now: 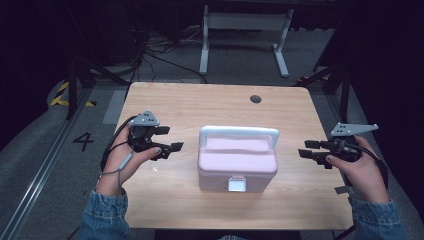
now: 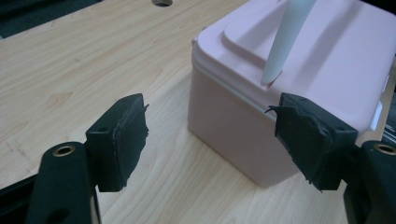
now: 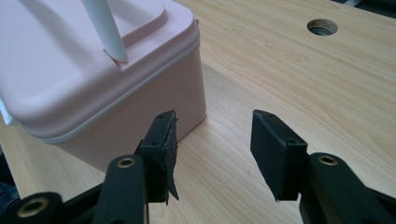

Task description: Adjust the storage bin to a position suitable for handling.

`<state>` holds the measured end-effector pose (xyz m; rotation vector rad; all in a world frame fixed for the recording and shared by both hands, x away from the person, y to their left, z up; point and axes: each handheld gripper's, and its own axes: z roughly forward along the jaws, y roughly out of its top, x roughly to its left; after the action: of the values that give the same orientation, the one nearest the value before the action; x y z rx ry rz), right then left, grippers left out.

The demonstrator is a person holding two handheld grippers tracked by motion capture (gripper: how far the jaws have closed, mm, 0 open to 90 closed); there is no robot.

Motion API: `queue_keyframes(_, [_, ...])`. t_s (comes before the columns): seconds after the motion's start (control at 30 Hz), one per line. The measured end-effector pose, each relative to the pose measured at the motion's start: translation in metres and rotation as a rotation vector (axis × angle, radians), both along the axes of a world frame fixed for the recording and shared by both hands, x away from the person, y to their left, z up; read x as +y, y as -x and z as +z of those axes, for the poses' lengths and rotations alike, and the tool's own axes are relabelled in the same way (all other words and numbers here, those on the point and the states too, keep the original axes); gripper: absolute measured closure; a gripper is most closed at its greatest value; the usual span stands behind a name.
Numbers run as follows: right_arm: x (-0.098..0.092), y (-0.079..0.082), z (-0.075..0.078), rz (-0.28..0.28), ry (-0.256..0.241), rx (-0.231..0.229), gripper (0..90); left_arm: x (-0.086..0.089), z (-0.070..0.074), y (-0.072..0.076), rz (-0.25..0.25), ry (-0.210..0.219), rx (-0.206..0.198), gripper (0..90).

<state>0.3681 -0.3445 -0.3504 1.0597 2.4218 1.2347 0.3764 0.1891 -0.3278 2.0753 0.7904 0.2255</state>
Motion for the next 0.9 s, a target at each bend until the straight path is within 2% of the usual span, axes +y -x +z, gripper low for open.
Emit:
queue_keyframes(0.1, [-0.003, 0.002, -0.001, -0.009, 0.005, -0.001, 51.5, -0.011, 0.004, -0.002, -0.024, 0.037, -0.005, 27.0])
queue_keyframes(0.17, [-0.003, 0.003, -0.001, -0.015, 0.005, -0.004, 51.5, -0.019, 0.006, -0.004, -0.044, 0.058, -0.025, 27.1])
queue_keyframes(0.23, [-0.003, 0.004, -0.001, -0.015, 0.005, -0.005, 51.5, -0.022, 0.007, -0.004, -0.056, 0.067, -0.026, 27.1])
queue_keyframes(0.3, [-0.003, 0.006, 0.000, -0.014, 0.002, -0.011, 51.5, -0.032, 0.008, -0.005, -0.090, 0.080, -0.048, 25.9])
queue_keyframes(0.33, [-0.003, 0.006, 0.000, -0.014, 0.002, -0.011, 51.5, -0.032, 0.008, -0.005, -0.090, 0.080, -0.048, 25.2])
queue_keyframes(0.37, [-0.003, 0.007, -0.001, -0.017, -0.012, -0.010, 50.1, -0.039, 0.007, -0.006, -0.116, 0.117, -0.034, 25.2])
queue_keyframes(0.4, [-0.003, 0.007, -0.001, -0.020, -0.015, -0.012, 50.0, -0.041, 0.006, -0.007, -0.133, 0.122, -0.035, 25.2])
queue_keyframes(0.53, [-0.004, 0.009, -0.003, -0.023, -0.018, -0.007, 50.0, -0.052, 0.002, -0.011, -0.134, 0.090, -0.054, 25.3])
queue_keyframes(0.6, [-0.004, 0.010, -0.003, -0.027, -0.018, -0.005, 50.0, -0.058, -0.001, -0.013, -0.140, 0.087, -0.060, 25.9])
queue_keyframes(0.77, [-0.003, 0.010, -0.004, -0.025, -0.017, -0.006, 50.1, -0.068, -0.010, -0.021, -0.181, 0.121, -0.082, 33.7])
queue_keyframes(0.83, [-0.002, 0.010, -0.004, -0.024, -0.019, -0.004, 50.0, -0.070, -0.012, -0.022, -0.186, 0.116, -0.087, 35.0])
queue_keyframes(0.9, [-0.001, 0.009, -0.006, -0.019, -0.014, -0.002, 50.2, -0.073, -0.015, -0.024, -0.196, 0.106, -0.099, 40.9])
